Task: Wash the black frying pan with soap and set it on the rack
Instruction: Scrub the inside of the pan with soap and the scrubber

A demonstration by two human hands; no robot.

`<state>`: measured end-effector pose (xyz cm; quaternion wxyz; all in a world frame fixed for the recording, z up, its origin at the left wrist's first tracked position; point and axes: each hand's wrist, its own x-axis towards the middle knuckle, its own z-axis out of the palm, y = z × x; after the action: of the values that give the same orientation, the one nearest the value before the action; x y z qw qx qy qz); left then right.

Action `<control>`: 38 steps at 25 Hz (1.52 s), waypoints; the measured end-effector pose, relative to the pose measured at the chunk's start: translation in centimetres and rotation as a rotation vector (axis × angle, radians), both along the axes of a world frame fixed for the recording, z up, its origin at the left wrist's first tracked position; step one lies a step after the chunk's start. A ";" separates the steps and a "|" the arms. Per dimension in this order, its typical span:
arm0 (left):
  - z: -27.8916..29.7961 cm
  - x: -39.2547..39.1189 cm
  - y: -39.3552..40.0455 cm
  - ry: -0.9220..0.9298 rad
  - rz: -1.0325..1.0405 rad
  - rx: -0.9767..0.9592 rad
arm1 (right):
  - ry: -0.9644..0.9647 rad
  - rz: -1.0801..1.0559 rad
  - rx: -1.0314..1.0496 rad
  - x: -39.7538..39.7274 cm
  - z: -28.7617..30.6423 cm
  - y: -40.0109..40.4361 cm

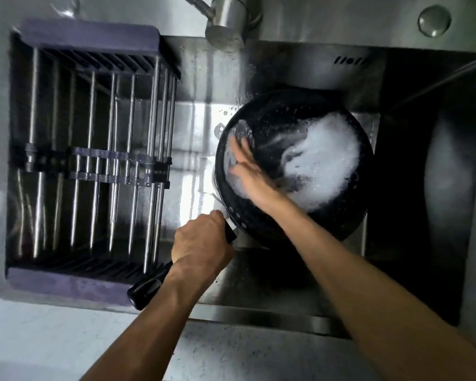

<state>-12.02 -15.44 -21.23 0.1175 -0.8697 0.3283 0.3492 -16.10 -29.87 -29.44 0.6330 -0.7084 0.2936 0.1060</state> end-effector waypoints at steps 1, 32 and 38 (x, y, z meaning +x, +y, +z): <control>0.0 -0.1 -0.1 0.003 -0.001 0.001 | -0.007 -0.041 -0.082 0.5 -0.5 -1.8; 0.2 0.0 0.1 0.000 0.060 -0.028 | 0.571 0.674 -0.622 -12.9 4.9 -1.6; -0.5 -0.1 0.2 -0.004 0.057 -0.038 | 0.447 0.324 -0.509 -3.4 1.3 -5.3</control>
<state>-12.12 -15.22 -21.69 0.0917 -0.8815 0.3097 0.3446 -19.46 -35.19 -28.11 0.3318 -0.8398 0.3255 0.2807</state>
